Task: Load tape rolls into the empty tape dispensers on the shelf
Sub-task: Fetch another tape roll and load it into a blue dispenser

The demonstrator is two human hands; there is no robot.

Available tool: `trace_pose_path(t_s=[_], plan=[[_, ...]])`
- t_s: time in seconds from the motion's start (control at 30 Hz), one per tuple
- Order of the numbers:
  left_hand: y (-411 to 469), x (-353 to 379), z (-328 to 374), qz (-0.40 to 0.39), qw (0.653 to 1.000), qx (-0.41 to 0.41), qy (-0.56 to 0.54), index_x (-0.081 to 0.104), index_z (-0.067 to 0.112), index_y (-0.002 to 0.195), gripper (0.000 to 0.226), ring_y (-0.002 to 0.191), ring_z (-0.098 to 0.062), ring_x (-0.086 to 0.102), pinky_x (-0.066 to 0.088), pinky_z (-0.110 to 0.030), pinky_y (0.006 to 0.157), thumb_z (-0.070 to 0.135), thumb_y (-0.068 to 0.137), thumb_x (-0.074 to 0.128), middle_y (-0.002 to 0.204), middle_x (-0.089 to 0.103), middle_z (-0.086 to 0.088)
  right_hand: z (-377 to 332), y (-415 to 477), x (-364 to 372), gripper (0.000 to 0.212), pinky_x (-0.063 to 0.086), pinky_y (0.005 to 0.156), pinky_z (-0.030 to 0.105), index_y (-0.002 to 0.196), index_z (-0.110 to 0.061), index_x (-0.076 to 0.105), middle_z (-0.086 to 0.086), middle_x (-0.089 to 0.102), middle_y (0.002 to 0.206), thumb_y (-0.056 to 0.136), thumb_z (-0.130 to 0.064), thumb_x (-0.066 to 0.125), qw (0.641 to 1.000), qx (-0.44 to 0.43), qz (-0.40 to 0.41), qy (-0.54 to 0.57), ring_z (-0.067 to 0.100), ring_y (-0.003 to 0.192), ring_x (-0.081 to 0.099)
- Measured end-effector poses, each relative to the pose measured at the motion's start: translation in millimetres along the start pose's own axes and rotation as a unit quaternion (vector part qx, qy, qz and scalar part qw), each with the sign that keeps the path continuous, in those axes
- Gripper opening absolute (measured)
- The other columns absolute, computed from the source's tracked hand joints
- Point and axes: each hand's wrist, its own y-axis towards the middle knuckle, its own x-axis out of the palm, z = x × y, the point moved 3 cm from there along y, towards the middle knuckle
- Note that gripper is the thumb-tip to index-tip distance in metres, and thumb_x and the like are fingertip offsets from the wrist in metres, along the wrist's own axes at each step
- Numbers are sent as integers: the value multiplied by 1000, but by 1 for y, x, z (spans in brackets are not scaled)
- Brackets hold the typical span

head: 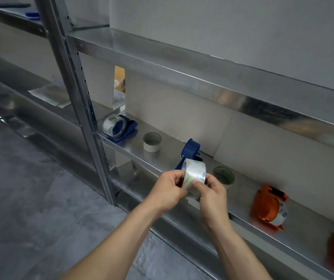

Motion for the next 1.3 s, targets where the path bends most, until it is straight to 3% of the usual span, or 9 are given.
trace_pose_path(t_s=[0.13,0.27,0.33,0.5,0.6,0.77,0.9,1.23,1.3], plan=[[27,-4,7,-15,1000,2,18,74,11,103,41,93,-17,70,56,-25,79,-16,75,62,100,75,-8,6,25,-6,15,45,75,39,87,-6,65,15,68,85,89,5,54,996,36,70,48,24,79,60],[59,-16,14,66,996,-32,45,66,12,116,44,108,-12,61,50,-28,95,-10,80,56,114,67,0,23,59,-18,9,41,80,42,92,-18,55,11,54,97,84,-15,58,986,64,150,40,25,87,52],[74,-21,19,79,995,-38,50,63,18,115,40,106,-6,58,47,-24,91,-6,84,55,115,64,6,31,73,-19,34,42,94,44,113,-21,54,8,54,115,80,-26,57,981,90,170,37,26,108,52],[110,-26,21,107,990,-71,49,52,13,137,47,125,-19,52,43,-41,107,6,91,56,136,56,-1,40,96,-18,56,37,89,41,131,-7,53,21,55,138,82,-32,51,975,118,186,34,39,127,51],[124,-24,19,117,989,-81,45,52,13,136,44,120,-22,52,43,-43,107,9,92,55,134,57,-5,40,103,-18,58,39,87,43,125,-7,59,23,60,130,75,-36,50,972,126,194,30,41,121,55],[143,-21,13,97,990,-97,37,56,11,129,35,115,-24,57,43,-33,87,8,94,52,126,61,-9,33,109,-15,16,44,104,57,98,-18,63,17,65,115,92,-23,49,972,124,196,26,35,110,58],[161,-24,8,84,990,-99,57,61,17,122,30,115,-26,58,46,-38,96,10,94,51,126,64,-7,32,116,-5,14,44,104,58,87,-22,61,16,66,110,92,-19,48,971,119,204,29,36,109,59],[189,-38,-2,-12,988,-83,127,69,22,106,38,93,-28,69,57,-41,82,-3,88,46,105,72,-10,37,118,29,19,48,67,34,86,-13,60,11,66,87,98,-12,45,958,124,254,52,27,82,63],[193,-41,-4,-26,987,-73,143,69,19,109,39,91,-27,69,58,-44,84,-4,87,47,104,72,-10,39,118,35,18,50,70,36,89,-15,61,13,68,91,98,-14,46,955,121,264,51,29,86,66]])
